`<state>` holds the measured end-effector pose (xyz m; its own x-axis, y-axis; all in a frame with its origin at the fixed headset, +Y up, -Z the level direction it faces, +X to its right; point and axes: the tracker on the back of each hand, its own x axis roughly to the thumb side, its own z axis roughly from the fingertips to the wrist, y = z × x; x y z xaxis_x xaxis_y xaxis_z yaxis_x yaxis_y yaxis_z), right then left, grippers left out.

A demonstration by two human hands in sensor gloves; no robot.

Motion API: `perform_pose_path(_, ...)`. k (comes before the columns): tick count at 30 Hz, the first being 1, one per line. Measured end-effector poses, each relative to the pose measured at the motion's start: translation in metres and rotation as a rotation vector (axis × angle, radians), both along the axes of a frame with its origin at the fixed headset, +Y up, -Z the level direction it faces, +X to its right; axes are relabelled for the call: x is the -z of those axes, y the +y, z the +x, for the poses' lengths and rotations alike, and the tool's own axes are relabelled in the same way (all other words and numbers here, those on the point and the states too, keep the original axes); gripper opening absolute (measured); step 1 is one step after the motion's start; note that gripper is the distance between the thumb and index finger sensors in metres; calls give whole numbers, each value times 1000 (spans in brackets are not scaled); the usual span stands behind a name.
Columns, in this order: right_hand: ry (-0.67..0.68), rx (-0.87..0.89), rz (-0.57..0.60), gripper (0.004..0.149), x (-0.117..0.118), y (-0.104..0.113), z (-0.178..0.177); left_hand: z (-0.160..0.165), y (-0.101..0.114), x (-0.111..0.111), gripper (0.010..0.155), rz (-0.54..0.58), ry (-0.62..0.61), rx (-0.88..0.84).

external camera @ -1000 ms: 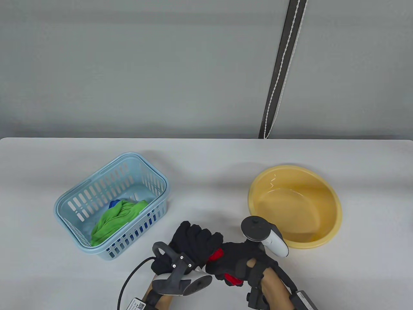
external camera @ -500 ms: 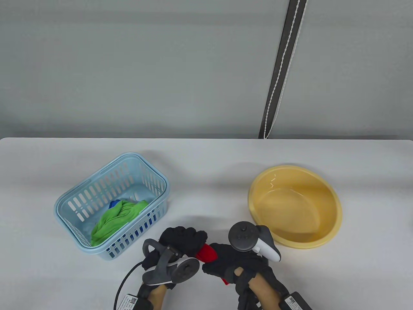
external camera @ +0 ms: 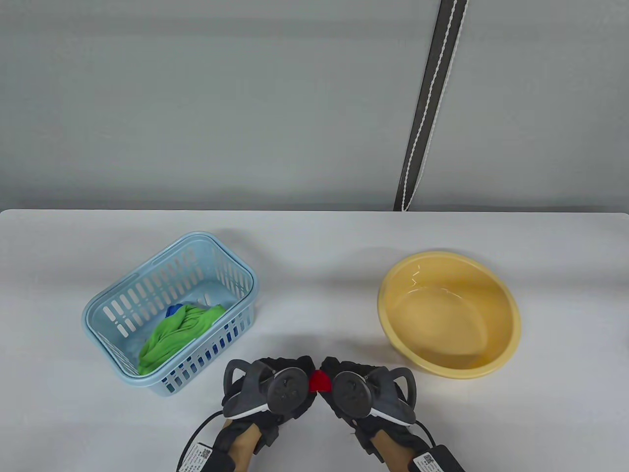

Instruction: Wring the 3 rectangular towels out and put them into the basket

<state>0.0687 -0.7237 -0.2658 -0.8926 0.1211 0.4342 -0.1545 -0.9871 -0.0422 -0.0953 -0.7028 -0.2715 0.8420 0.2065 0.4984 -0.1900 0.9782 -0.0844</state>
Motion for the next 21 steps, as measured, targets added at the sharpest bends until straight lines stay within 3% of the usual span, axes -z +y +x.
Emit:
perform_pose_path(6,1,-47,163,39,-1,3,4,1,-3,7,43,-211,36,-158)
perform_pose_path(16,2,-25,272,40,1,14,11,-1,-23,17,41,-754,77,-574)
perform_pose_path(21,26,-4,324,40,1,15,12,0,-34,18,41,-933,30,-724)
